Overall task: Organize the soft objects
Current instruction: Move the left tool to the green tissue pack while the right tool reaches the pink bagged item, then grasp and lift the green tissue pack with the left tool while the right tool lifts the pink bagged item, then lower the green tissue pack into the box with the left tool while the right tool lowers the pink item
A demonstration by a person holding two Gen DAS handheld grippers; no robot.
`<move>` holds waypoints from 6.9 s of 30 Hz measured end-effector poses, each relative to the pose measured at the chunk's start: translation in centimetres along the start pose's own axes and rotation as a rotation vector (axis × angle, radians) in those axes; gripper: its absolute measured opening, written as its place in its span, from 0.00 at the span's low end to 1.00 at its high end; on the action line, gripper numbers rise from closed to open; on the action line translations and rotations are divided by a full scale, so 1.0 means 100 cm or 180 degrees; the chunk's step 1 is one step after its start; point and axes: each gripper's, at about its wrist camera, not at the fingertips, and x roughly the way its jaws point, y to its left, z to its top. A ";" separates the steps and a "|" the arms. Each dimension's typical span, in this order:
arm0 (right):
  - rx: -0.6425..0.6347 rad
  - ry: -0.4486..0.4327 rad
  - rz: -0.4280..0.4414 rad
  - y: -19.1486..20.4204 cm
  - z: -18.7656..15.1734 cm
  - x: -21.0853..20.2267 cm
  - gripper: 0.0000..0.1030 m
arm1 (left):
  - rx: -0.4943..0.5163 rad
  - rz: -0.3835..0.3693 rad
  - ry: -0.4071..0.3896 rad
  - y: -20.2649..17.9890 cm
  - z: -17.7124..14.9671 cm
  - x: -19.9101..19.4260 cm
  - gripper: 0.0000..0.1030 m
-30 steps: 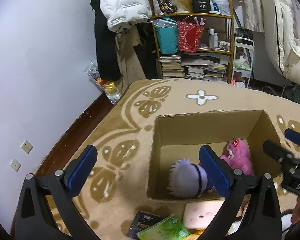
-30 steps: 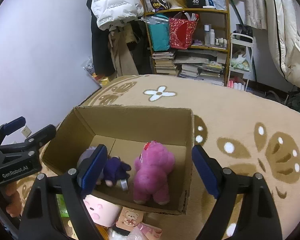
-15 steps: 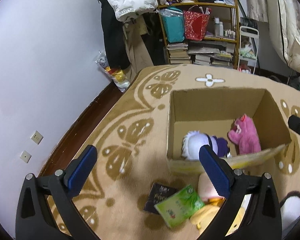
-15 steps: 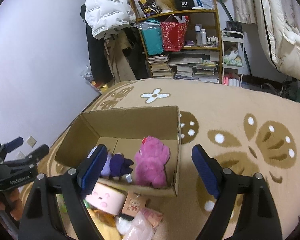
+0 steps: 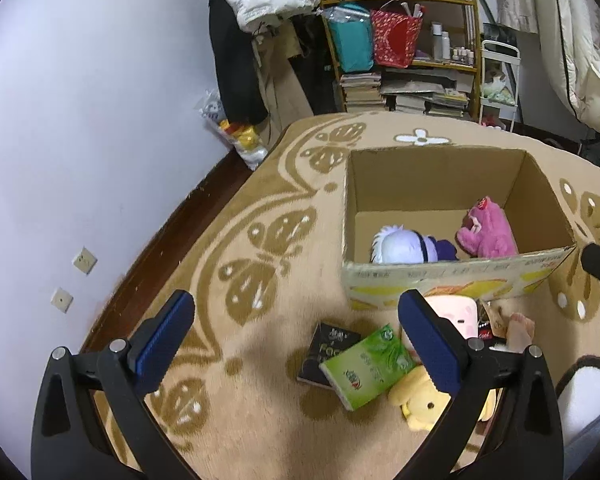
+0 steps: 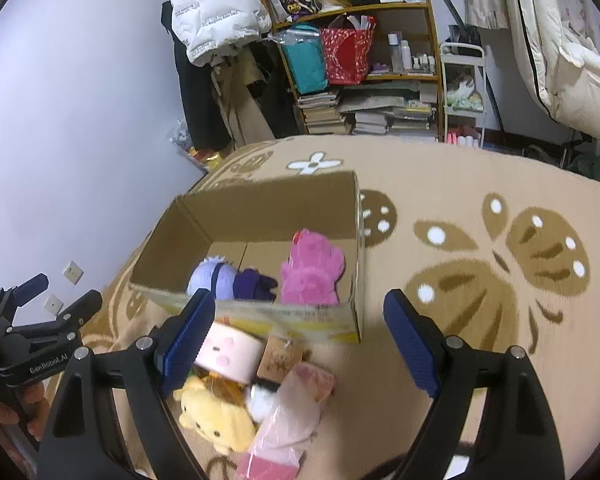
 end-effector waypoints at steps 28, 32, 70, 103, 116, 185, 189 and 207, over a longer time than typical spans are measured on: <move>-0.0008 0.0738 -0.0109 0.004 -0.051 0.042 0.83 | -0.0030 -0.0295 0.0754 -0.016 -0.035 0.051 0.98; 0.0009 0.0947 -0.0116 0.001 -0.057 0.055 0.74 | -0.0030 -0.0324 0.0888 -0.019 -0.038 0.061 0.98; 0.0383 0.1614 0.0135 -0.015 -0.090 0.108 0.61 | -0.0061 -0.0350 0.1126 -0.042 -0.044 0.110 0.98; 0.0443 0.1017 0.0034 -0.002 -0.059 0.073 0.47 | -0.0576 -0.0369 0.0817 -0.016 -0.041 0.073 0.74; 0.0270 0.0542 0.0013 -0.006 -0.038 0.029 0.44 | -0.0744 -0.0257 0.0238 0.008 -0.026 0.021 0.74; 0.0124 -0.0505 0.0547 0.008 0.046 0.042 0.44 | -0.0075 -0.0294 -0.0473 -0.059 0.045 0.049 0.75; 0.0223 -0.0456 0.0559 0.002 0.045 0.049 0.46 | -0.0093 -0.0299 -0.0440 -0.059 0.044 0.054 0.76; 0.0552 -0.0252 0.0445 -0.023 0.046 0.057 0.69 | 0.0083 -0.0137 -0.0450 -0.062 0.044 0.050 0.89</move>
